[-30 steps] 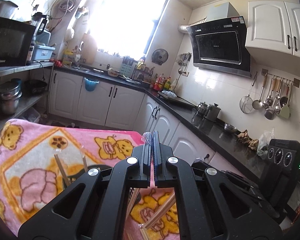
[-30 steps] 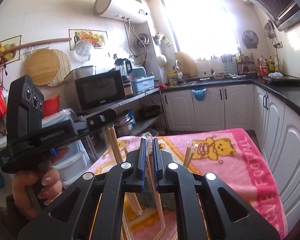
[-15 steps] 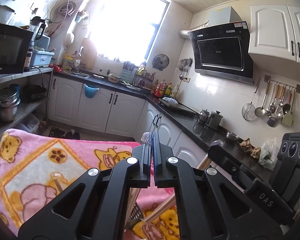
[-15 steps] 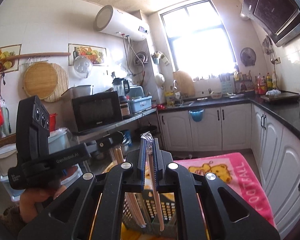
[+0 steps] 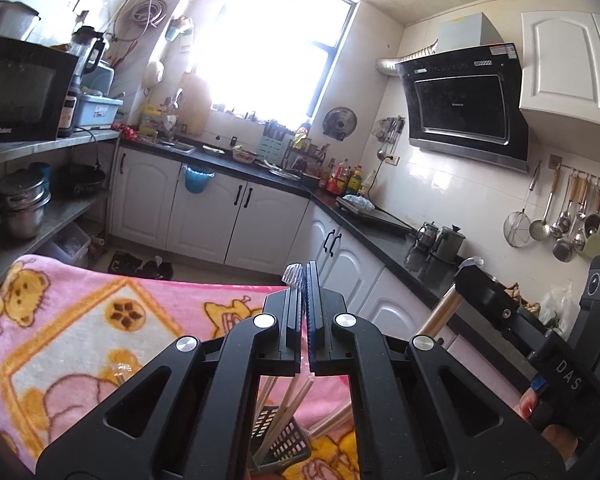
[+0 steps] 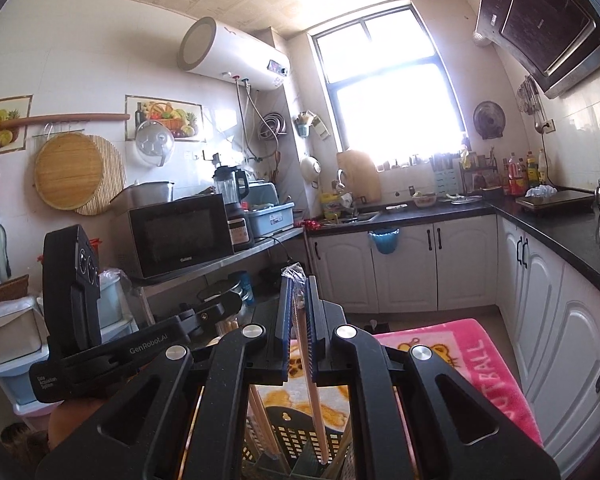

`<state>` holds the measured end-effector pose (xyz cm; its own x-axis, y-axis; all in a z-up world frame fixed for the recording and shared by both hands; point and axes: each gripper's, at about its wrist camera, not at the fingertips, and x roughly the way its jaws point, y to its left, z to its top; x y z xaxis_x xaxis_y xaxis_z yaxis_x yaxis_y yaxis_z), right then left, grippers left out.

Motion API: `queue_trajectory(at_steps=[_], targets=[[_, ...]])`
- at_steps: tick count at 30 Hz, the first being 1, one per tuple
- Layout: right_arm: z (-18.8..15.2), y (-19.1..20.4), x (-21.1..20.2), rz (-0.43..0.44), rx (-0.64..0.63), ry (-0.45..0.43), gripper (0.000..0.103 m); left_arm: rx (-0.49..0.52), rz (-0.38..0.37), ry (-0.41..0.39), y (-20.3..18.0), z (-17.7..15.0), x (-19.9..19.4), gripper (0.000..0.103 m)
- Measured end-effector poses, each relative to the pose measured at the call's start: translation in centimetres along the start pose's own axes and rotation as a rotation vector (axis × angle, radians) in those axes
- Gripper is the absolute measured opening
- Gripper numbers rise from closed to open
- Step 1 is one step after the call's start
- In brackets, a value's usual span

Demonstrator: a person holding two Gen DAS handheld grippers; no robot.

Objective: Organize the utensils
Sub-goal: 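Lower the chopsticks into the basket slots and open both tools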

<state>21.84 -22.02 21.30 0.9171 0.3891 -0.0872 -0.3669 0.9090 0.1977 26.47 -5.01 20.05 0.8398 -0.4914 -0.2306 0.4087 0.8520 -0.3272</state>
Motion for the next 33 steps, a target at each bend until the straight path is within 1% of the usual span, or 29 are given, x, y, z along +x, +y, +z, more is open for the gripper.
queue_trajectory(at_steps=[9, 15, 21, 28, 33], targets=[[-2.2, -0.9, 2.0, -0.022, 0.027, 0.041, 0.007, 0.004, -0.001, 0.013, 0.8, -1.4, 1.8, 0.000], [-3.9, -1.3, 3.1, -0.032, 0.033, 0.065, 0.007, 0.012, 0.003, 0.041, 1.3, -2.8, 2.8, 0.000], [-5.6, -1.4, 3.3, -0.047, 0.034, 0.073, 0.007, -0.002, 0.004, 0.082, 2.4, -4.6, 3.6, 0.000], [-6.9, -1.7, 3.1, -0.074, 0.023, 0.079, 0.007, -0.020, 0.034, 0.120, 3.4, -6.8, 4.0, 0.000], [-8.3, -2.0, 3.4, -0.076, 0.039, 0.112, 0.007, -0.018, 0.059, 0.136, 3.9, -8.0, 3.9, 0.000]])
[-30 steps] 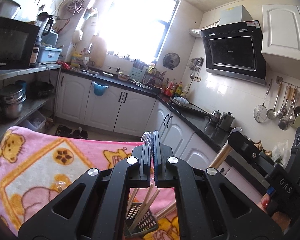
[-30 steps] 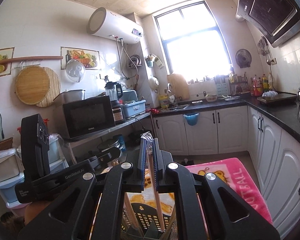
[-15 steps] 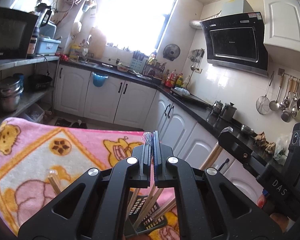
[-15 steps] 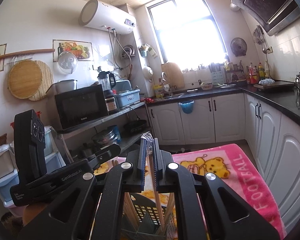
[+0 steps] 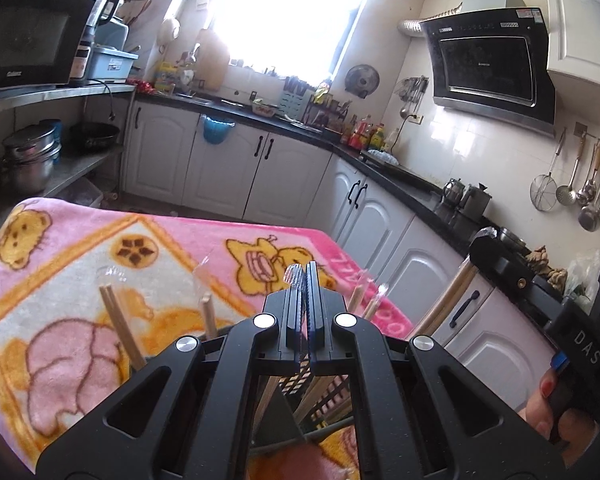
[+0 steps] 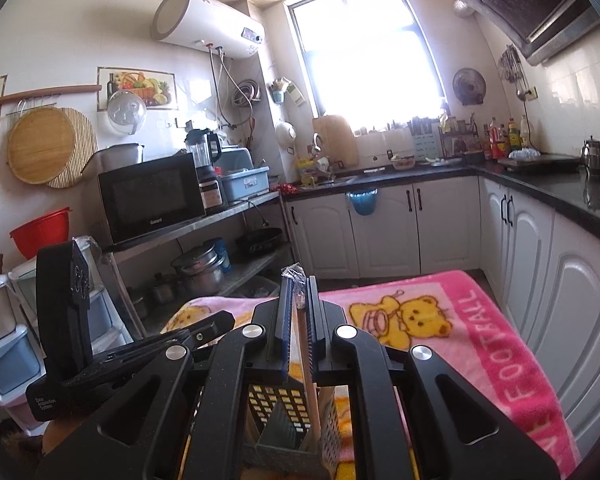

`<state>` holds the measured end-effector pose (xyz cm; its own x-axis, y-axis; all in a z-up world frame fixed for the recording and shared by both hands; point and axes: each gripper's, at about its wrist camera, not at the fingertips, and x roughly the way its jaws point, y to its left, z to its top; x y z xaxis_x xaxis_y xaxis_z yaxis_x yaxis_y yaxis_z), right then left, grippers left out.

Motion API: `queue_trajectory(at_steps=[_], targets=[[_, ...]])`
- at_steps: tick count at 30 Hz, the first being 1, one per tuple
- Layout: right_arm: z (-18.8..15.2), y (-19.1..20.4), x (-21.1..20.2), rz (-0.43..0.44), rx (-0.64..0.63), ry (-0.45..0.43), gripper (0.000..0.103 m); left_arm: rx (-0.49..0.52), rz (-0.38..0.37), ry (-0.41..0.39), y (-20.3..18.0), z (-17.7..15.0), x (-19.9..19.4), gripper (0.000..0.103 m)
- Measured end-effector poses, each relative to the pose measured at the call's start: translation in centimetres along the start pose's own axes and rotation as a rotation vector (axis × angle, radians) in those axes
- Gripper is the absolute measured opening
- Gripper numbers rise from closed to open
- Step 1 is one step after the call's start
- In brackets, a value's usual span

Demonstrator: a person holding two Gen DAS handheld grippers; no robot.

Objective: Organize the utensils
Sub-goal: 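Lower the chopsticks into the basket slots and open both tools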

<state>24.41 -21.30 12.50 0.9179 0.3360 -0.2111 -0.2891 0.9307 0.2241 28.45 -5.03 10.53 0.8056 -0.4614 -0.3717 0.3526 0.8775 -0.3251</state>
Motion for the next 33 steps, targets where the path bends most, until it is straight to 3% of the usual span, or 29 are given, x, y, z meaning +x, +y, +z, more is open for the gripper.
queue_trajectory(at_steps=[18, 22, 25, 29, 33], targets=[[-1.5, -1.8, -1.2, 0.011, 0.056, 0.043, 0.008, 0.000, 0.067, -0.008, 0.8, -0.4, -1.6, 0.001], [-1.5, -2.3, -1.4, 0.002, 0.068, 0.052, 0.016, 0.012, 0.067, -0.003, 0.5, -0.4, -1.9, 0.001], [-1.5, -2.6, -1.4, -0.004, 0.073, 0.066, 0.017, 0.017, 0.066, 0.001, 0.3, -0.5, -1.9, 0.001], [-1.6, -2.9, -2.0, -0.005, 0.084, 0.068, 0.030, 0.006, 0.063, 0.003, 0.3, -0.8, -2.3, 0.023], [-1.8, -2.9, -2.6, -0.006, 0.083, 0.076, 0.038, 0.005, 0.065, 0.011, 0.3, -1.1, -2.6, 0.024]])
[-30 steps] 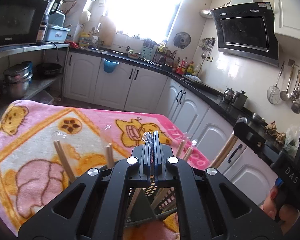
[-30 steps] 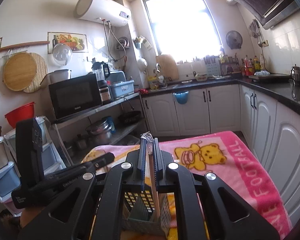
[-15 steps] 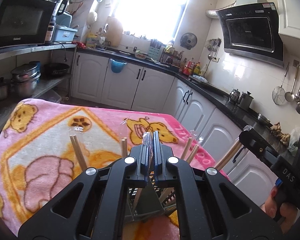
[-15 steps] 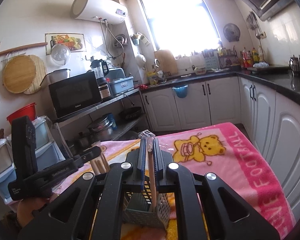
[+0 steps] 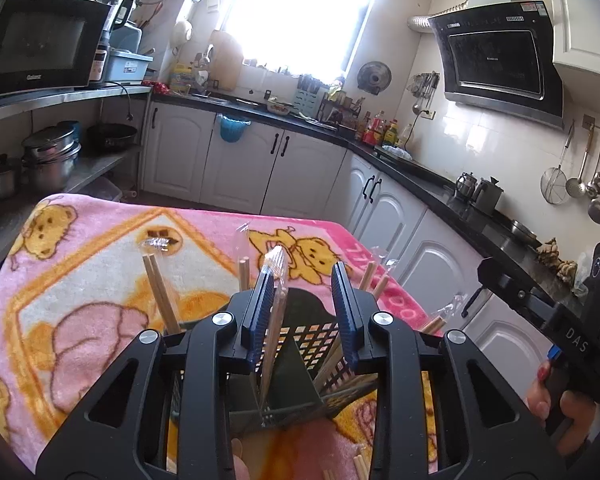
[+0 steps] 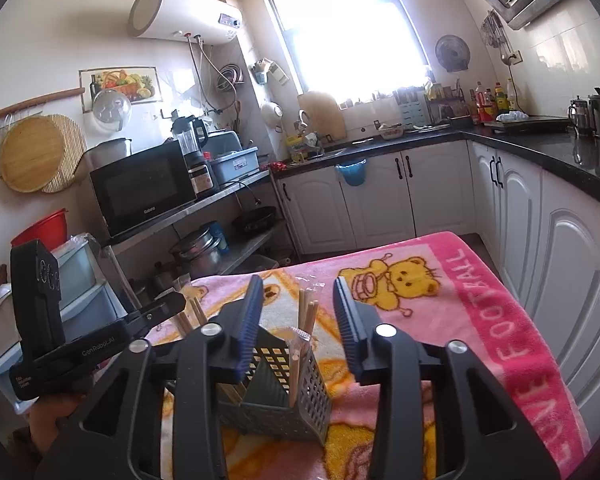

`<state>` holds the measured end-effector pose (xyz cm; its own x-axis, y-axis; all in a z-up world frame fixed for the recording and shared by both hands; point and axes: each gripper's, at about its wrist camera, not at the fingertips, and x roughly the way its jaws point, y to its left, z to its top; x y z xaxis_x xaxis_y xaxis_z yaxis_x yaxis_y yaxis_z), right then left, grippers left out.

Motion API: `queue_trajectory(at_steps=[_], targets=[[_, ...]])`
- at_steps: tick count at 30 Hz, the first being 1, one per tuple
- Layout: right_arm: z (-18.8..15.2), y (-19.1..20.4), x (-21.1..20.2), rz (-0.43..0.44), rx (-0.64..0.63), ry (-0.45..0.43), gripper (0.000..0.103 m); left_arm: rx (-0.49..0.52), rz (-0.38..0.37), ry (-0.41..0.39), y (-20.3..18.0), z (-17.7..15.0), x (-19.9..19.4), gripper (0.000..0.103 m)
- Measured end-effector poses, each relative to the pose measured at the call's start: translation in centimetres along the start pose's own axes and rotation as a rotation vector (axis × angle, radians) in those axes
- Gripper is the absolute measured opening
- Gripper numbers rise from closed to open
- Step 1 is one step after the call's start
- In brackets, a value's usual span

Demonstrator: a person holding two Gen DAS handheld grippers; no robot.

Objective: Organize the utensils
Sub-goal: 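Lower the chopsticks into the basket slots and open both tools, then move both open tools back over the wrapped chopstick bundles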

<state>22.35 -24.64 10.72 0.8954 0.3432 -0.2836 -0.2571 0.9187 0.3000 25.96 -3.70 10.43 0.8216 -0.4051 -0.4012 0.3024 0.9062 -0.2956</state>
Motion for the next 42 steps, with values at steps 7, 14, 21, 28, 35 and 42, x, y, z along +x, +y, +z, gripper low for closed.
queue_trajectory(at_steps=[7, 14, 21, 28, 35, 42], targets=[[-0.9, -0.4, -0.9, -0.021, 0.000, 0.028, 0.044, -0.017, -0.002, -0.009, 0.2, -0.3, -1.0, 0.049], [-1.9, -0.5, -1.9, -0.042, -0.005, 0.050, 0.047, -0.039, 0.005, -0.030, 0.8, -0.6, -2.4, 0.076], [-2.7, 0.0, -2.5, -0.046, -0.014, 0.061, 0.052, -0.062, 0.020, -0.064, 1.4, -1.1, -4.4, 0.092], [-3.2, 0.9, -3.2, -0.036, -0.028, 0.064, 0.055, -0.085, 0.045, -0.083, 2.1, -1.3, -6.0, 0.092], [-3.7, 1.4, -3.7, -0.029, -0.039, 0.075, 0.056, -0.097, 0.069, -0.086, 2.7, -2.2, -7.4, 0.092], [-4.6, 2.1, -4.0, -0.016, -0.057, 0.097, 0.057, -0.124, 0.088, -0.069, 3.7, -3.4, -8.1, 0.092]])
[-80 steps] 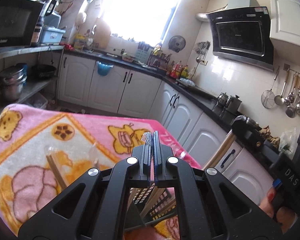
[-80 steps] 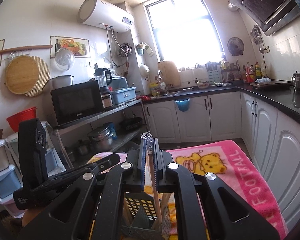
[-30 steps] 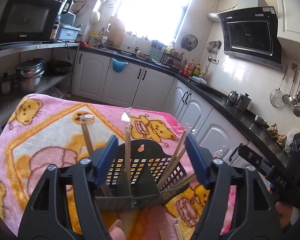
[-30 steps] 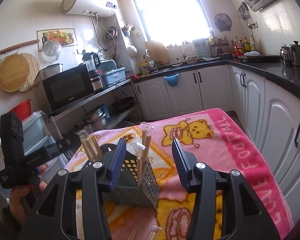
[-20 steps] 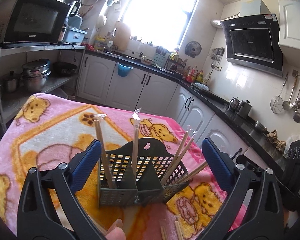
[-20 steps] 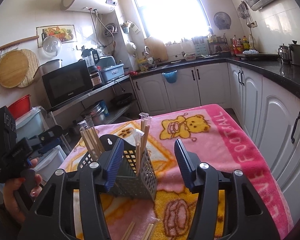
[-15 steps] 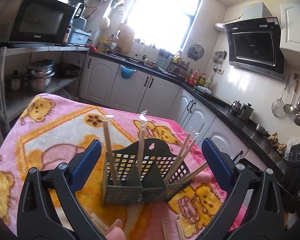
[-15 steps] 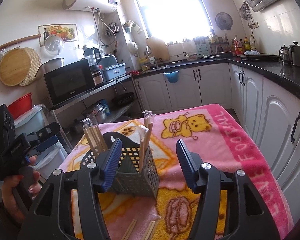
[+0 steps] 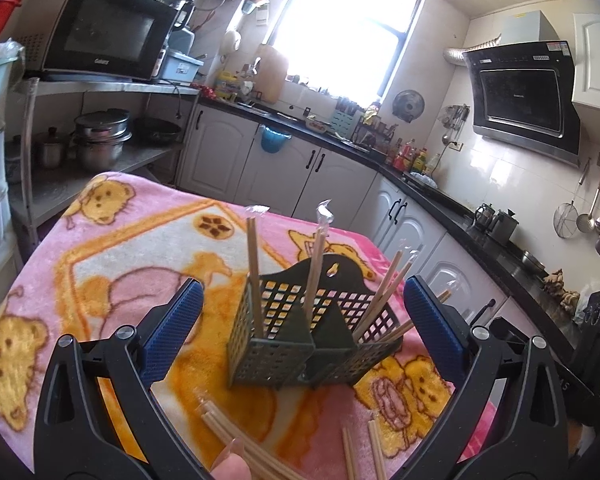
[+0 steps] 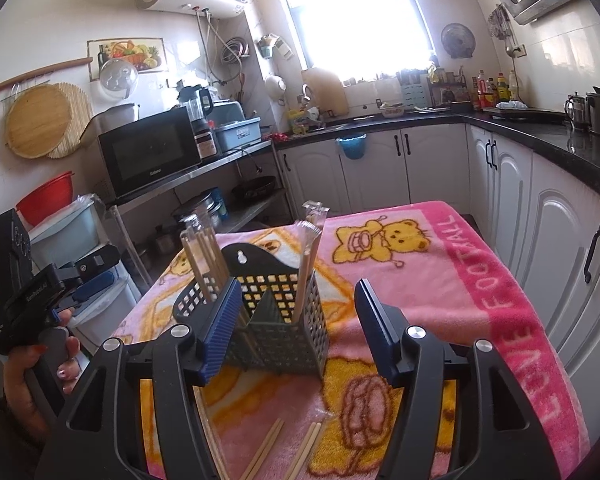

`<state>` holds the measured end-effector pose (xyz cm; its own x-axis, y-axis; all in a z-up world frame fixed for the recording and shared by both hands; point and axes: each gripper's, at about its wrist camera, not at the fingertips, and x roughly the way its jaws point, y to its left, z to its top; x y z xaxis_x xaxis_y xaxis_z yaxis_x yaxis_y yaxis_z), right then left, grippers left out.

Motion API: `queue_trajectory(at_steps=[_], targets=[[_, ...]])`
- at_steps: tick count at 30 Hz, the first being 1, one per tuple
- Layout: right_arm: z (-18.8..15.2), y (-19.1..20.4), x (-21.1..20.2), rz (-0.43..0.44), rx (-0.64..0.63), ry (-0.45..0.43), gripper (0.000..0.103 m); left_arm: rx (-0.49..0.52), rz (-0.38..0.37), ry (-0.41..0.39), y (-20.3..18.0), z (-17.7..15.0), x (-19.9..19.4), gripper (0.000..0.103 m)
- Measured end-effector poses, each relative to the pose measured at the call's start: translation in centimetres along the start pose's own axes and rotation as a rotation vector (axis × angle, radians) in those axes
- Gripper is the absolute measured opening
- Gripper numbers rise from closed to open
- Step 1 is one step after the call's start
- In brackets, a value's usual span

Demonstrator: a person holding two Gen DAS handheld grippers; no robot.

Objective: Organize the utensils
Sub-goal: 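Move both open tools back over the wrapped chopstick bundles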

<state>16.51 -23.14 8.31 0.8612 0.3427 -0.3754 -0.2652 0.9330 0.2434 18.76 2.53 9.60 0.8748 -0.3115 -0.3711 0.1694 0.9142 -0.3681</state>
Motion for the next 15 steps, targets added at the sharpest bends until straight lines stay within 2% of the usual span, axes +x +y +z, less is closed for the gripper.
queue_trajectory(at_steps=[15], targets=[[-2.6, 1.7, 0.6, 0.035, -0.038, 0.078, 0.059, -0.010, 0.041, 0.066, 1.5, -3.1, -0.3, 0.092]])
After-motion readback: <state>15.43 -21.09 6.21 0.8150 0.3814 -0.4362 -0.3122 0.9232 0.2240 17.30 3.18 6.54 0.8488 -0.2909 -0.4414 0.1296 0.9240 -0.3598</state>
